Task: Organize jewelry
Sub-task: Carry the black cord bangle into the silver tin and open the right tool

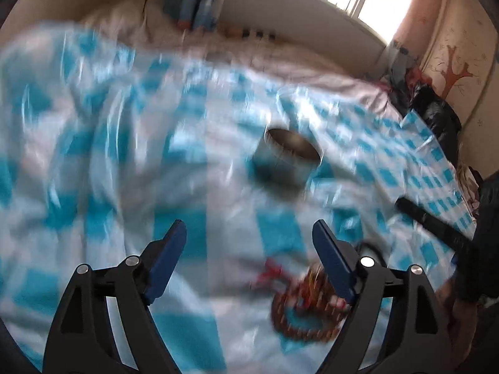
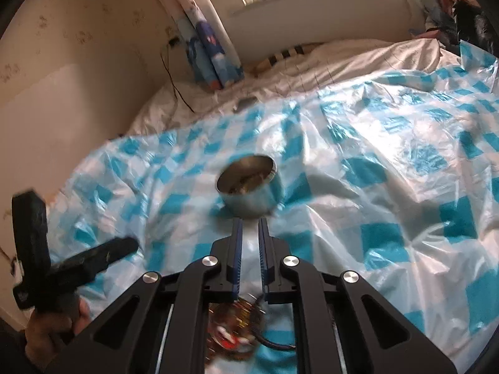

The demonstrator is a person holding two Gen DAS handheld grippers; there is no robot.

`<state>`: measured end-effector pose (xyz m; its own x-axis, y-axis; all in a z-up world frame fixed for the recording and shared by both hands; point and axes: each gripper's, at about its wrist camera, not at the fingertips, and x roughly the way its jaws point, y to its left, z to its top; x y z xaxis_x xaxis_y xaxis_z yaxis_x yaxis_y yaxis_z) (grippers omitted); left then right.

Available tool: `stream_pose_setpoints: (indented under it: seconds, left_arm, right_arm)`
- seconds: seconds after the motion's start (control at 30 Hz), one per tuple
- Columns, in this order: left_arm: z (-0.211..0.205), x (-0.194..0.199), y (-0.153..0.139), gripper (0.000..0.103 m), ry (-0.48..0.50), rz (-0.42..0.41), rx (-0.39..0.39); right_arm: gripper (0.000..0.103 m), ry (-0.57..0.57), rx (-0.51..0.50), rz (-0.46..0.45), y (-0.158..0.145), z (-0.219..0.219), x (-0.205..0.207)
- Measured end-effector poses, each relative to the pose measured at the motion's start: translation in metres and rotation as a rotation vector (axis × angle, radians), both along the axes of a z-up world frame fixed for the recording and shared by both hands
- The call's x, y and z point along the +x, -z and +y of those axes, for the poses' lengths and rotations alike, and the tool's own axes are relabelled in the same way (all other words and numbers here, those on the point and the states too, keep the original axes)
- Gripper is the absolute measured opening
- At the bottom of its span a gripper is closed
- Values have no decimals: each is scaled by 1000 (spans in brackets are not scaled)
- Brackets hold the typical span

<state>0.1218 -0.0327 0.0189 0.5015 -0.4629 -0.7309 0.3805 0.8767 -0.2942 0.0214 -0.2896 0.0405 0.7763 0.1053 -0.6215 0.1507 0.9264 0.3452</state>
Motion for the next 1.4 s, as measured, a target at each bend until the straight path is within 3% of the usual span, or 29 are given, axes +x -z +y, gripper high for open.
stream_pose_setpoints:
  seconds: [0.03, 0.07, 0.17, 0.27, 0.33, 0.37, 0.43, 0.53, 0.67, 0.97, 1.1, 1.3, 1.4]
  left_arm:
    - [0, 3, 6, 79, -1, 35, 17]
    - [-1, 4, 8, 79, 8, 42, 19]
    - [-5, 0, -1, 79, 49, -12, 7]
    - [-3, -1, -5, 79, 52, -10, -23]
    - [-2, -1, -6, 79, 47, -10, -25]
    - [-2, -2, -7, 79, 44, -10, -25]
    - [-1, -1, -8, 79, 38, -8, -29]
    - [4, 2, -10, 79, 21, -5, -44]
    - [10, 5, -12, 80, 2, -3, -57]
    - [9, 5, -12, 81, 8, 4, -53]
    - [9, 5, -13, 82, 13, 8, -52]
    - [14, 3, -21, 84, 15, -10, -53]
    - [20, 5, -22, 84, 4, -6, -40]
  right_arm:
    - [30, 5, -11, 29, 5, -3, -3]
    - [39, 14, -27, 67, 12, -7, -7]
    - [39, 13, -53, 157, 30, -13, -12]
    - [38, 23, -92, 245, 49, -11, -9]
    - [30, 23, -134, 284, 58, -7, -7]
    - [19, 18, -170, 295, 61, -4, -7]
    - [8, 18, -195, 290, 59, -2, -9]
    - [7, 42, -232, 230, 46, 2, -17]
    - [8, 60, -187, 140, 24, -4, -18]
    - [8, 39, -165, 42, -24, 2, 82]
    - [8, 45, -214, 68, -20, 11, 131]
    - [9, -7, -176, 214, 28, 25, 188]
    - [17, 34, -178, 192, 28, 22, 178]
